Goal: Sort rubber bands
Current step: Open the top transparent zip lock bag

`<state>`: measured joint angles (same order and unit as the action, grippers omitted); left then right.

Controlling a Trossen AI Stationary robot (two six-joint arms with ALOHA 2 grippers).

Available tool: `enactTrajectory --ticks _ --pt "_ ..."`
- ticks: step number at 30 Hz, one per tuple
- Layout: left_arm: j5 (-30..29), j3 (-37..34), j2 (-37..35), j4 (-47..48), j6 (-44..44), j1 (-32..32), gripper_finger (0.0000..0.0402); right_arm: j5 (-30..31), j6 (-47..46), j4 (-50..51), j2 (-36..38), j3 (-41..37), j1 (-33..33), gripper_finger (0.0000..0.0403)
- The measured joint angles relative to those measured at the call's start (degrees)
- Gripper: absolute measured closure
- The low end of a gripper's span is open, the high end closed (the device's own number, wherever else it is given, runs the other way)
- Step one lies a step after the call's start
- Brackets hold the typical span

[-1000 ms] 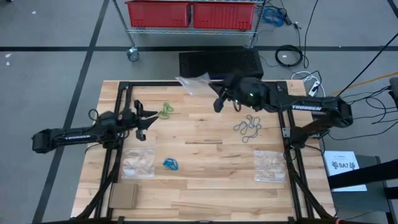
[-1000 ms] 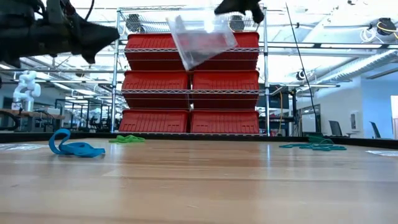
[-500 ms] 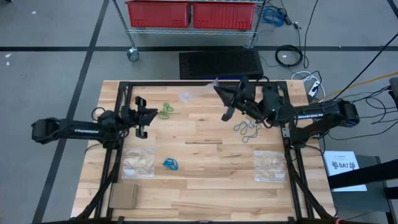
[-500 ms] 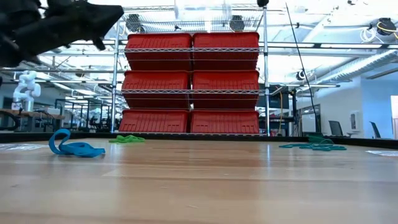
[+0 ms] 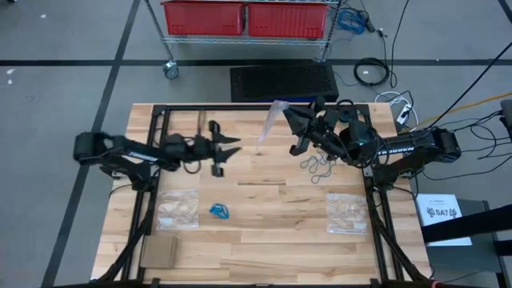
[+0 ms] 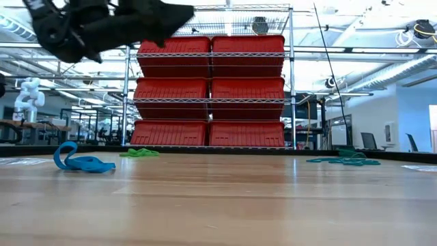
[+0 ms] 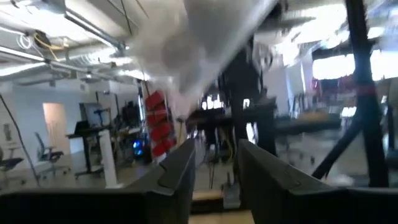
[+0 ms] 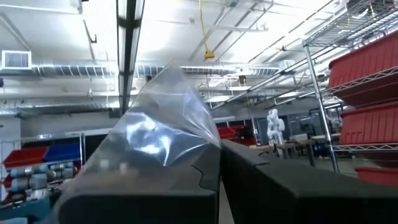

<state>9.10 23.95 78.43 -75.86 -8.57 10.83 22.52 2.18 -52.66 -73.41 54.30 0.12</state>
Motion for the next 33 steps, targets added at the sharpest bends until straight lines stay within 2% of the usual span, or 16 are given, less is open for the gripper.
enactTrajectory --ticks 5,9,19,24,28,33 --pt "-4.15 5.9 7.58 -0.42 -4.7 -2.08 0.025 -0.11 -1.04 -0.26 0.0 0.0 0.0 0.0403" --pt "-8.28 10.15 10.66 -0.37 -7.82 -3.44 0.0248 -0.11 -1.06 0.57 0.0 0.02 0.28 0.0403" --pt "-10.19 16.57 11.17 0.17 -11.9 -7.01 0.0248 -0.11 -1.28 1.78 0.0 0.04 0.37 0.0403" --pt "-17.35 19.08 11.17 2.55 -13.37 -7.6 0.0248 -0.13 -1.3 1.21 -0.52 0.09 0.37 0.0403" --pt "-19.08 21.39 11.19 5.75 -13.26 -7.58 0.025 0.05 -1.52 1.21 -1.81 0.09 0.37 0.0403" --pt "-21.77 21.7 11.19 7.35 -13.43 -8.12 0.0287 0.35 -1.49 3.31 -2.55 0.09 0.37 0.0403"
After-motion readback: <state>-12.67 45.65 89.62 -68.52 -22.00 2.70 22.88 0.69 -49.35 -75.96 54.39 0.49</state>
